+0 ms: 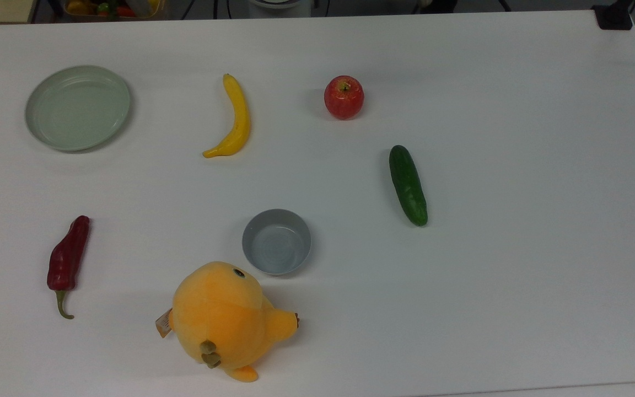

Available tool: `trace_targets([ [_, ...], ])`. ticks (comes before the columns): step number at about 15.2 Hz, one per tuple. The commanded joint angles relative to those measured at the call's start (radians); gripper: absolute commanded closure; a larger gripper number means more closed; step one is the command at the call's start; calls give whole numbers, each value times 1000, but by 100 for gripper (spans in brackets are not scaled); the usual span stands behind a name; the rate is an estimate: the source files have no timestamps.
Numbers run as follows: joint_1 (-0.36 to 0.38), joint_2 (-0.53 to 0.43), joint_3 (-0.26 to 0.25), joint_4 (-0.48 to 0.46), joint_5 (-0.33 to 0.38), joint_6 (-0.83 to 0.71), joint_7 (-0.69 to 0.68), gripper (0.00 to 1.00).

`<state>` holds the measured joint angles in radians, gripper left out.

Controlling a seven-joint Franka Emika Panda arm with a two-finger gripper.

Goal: Put the red apple in the bowl
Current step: 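Move the open gripper down over the red apple, then close the gripper on the red apple and lift it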

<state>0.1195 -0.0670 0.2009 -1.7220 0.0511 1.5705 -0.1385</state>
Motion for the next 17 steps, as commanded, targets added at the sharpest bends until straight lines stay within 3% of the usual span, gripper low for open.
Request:
trace_targets([
  [1,22,-53,32,-198,-3,64,-12,0],
  [8,32,-53,68,-496,-36,432,-12,0],
  [12,25,-50,68,-579,-100,572,-10,0],
  [17,2,16,68,-611,-105,779,-10,0],
])
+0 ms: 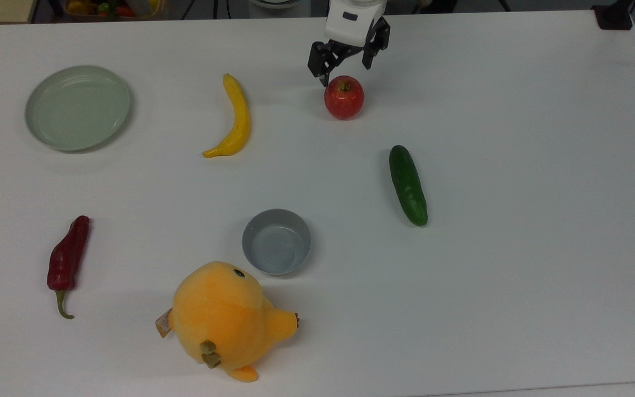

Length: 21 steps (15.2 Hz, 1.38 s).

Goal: Put the red apple in the bowl
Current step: 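Close the gripper on the red apple and lift it, then carry the apple over the small grey bowl and lower it in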

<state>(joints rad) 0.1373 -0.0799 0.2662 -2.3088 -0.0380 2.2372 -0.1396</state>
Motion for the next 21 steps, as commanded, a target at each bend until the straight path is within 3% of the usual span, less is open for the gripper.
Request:
trace_targets([
  [1,-18,48,2,-24,-16,139,-9,0],
  [9,-19,94,11,-34,-55,137,-12,1],
  [10,-19,103,14,-34,-65,137,-12,11],
  [13,-19,108,25,-32,-68,130,-11,55],
  [15,-21,103,24,-23,-68,116,-8,72],
  [18,-39,103,24,73,-62,17,-6,71],
  [21,-68,127,13,239,-52,-89,-6,71],
])
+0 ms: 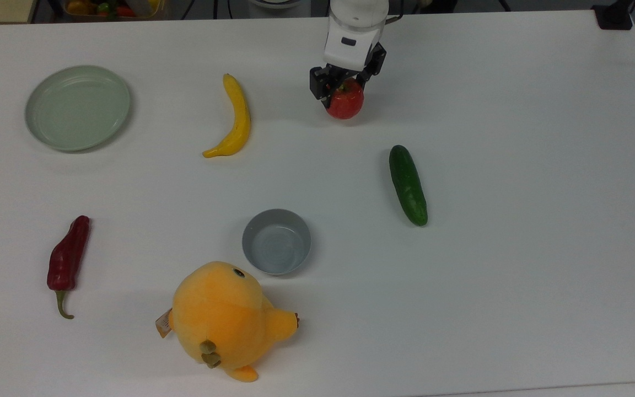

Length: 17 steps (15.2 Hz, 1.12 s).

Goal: Put the red apple in the bowl
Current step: 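Carry the apple over the small grey bowl and lower it in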

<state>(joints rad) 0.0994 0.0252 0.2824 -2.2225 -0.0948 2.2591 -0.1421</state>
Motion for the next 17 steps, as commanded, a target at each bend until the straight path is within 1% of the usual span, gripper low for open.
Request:
trace_targets([
  [1,-33,71,-21,273,6,-172,-4,70],
  [3,-29,155,-75,457,10,-261,-5,70],
  [5,-27,249,-121,628,27,-308,-5,70],
  [6,-27,290,-137,692,33,-308,-5,70],
  [7,-27,330,-152,737,41,-297,-5,70],
  [8,-27,391,-170,800,46,-268,-5,70],
  [9,-27,424,-173,820,46,-227,-4,70],
  [13,-27,519,-175,820,44,-18,38,69],
  [17,-27,573,-175,811,32,78,36,68],
])
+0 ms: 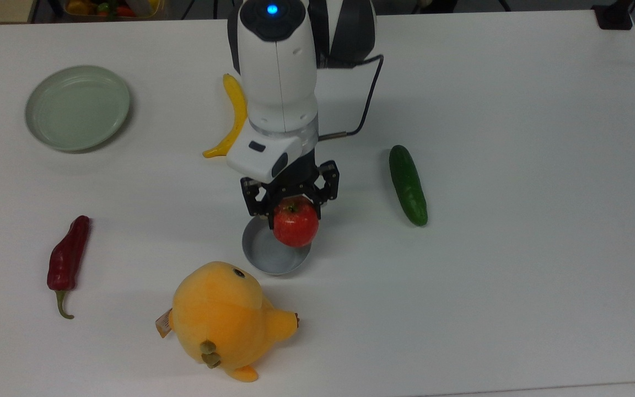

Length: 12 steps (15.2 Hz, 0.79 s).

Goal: Put the red apple in the bowl
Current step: 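Carry the apple over the small grey bowl and lower it in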

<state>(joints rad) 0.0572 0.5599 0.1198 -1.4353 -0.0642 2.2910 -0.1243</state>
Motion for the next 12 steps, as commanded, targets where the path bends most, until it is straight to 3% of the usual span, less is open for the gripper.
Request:
trace_targets([
  [1,15,50,-18,23,-8,70,18,68],
  [5,16,60,-26,10,-32,79,18,66],
  [7,15,58,-31,3,-40,79,18,59],
  [8,13,58,-32,1,-40,79,18,48],
  [9,10,57,-32,0,-40,77,18,28],
  [12,9,46,-32,-2,-42,76,18,6],
])
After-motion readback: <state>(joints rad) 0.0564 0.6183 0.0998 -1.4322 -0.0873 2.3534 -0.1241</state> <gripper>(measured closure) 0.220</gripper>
